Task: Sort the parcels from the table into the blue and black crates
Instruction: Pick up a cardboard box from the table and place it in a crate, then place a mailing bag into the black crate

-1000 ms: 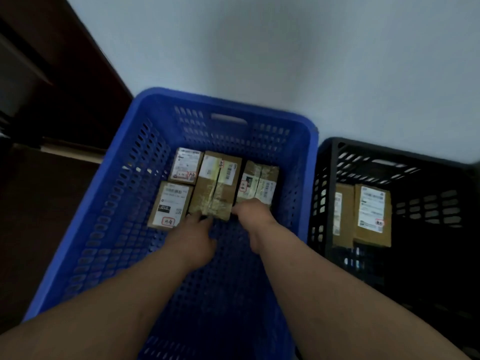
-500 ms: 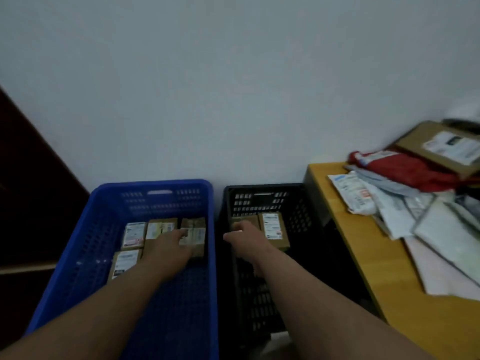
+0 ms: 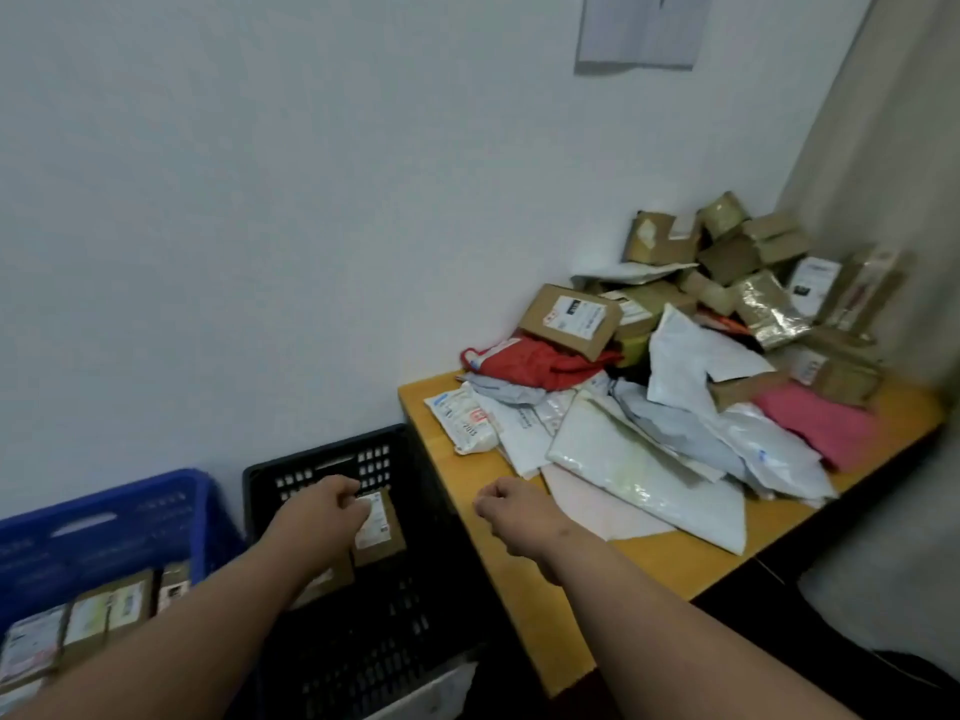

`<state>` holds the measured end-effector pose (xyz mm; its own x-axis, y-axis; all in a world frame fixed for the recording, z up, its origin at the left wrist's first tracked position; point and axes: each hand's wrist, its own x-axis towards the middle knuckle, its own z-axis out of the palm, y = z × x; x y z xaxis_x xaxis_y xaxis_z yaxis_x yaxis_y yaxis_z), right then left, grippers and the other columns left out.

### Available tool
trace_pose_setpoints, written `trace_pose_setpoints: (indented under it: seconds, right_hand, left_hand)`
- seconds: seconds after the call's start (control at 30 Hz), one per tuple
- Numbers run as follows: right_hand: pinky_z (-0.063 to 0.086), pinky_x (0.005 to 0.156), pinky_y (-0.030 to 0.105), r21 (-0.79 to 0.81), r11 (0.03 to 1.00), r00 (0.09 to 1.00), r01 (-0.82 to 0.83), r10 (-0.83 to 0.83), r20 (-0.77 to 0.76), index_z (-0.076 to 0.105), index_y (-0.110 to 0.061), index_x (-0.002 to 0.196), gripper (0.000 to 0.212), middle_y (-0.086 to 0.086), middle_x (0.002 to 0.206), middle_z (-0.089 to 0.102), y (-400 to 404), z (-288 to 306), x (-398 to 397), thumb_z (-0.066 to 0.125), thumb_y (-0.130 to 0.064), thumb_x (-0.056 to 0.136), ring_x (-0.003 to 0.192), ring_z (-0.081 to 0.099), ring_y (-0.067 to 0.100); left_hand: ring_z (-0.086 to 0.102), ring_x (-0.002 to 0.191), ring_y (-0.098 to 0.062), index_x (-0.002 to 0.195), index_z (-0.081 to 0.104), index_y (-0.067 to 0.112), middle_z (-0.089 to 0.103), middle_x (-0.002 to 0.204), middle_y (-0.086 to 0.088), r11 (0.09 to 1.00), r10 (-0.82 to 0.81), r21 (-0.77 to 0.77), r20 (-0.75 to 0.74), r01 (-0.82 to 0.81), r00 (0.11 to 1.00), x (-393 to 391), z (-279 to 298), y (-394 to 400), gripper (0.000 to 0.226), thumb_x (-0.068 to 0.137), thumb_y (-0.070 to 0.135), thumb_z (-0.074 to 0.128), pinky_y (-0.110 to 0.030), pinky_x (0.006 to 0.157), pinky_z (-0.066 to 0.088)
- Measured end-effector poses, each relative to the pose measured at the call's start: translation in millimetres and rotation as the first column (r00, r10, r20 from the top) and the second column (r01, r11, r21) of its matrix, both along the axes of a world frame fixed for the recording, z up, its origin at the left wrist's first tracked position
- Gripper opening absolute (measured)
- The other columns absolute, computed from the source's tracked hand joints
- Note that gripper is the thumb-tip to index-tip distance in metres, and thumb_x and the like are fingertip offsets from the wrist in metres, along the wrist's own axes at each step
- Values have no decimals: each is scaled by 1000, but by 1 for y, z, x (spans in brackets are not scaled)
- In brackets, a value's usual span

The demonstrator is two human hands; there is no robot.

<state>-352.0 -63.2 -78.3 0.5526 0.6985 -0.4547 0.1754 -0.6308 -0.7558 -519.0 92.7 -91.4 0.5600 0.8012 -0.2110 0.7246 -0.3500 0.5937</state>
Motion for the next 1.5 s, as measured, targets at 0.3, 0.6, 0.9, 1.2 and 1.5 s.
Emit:
trace_pose_setpoints:
  seconds: [0.3,0.6,0.9,1.2,1.5]
  right_hand:
    - [35,72,30,-5,989,987,145,-145,68,51,-9,90,18,6,87,52,-109,16,210,50,-25,96,79,47,20]
    - [51,81,39,100,951,956,292,-287,-64,57,-12,107,23,9,101,60,-44,10,319,51,-31,96,94,60,26]
    - [49,100,46,107,927,926,360,-340,-164,31,-16,148,73,8,138,49,53,-12,387,63,-45,89,115,53,25]
    - [43,90,35,82,831,810,550,-506,-297,37,-7,141,74,10,133,54,122,-57,400,75,-33,83,119,53,29]
    - [53,89,44,255,822,684,509,-206,-700,66,-17,116,29,7,107,74,70,-35,429,62,-22,87,103,67,28]
  left_hand:
    - [55,105,-15,136,52,20,59,125,1,993,-43,-99,141,57,989,217,6,-102,44,95,33,56,-24,77,45]
    - [53,99,-15,145,38,23,50,139,-7,977,1,-213,120,25,993,321,4,-71,55,95,32,57,-29,83,47]
    - [57,101,-24,141,45,19,59,126,-12,982,89,-174,64,-77,994,381,-7,-9,51,93,31,59,-31,88,47]
    - [52,87,-6,141,45,22,53,137,-4,943,251,-256,117,-215,961,382,-13,10,48,95,31,56,-24,72,42]
    - [47,127,-23,144,39,25,44,146,-2,831,525,-367,269,-419,807,372,4,-4,53,96,45,51,-34,91,39]
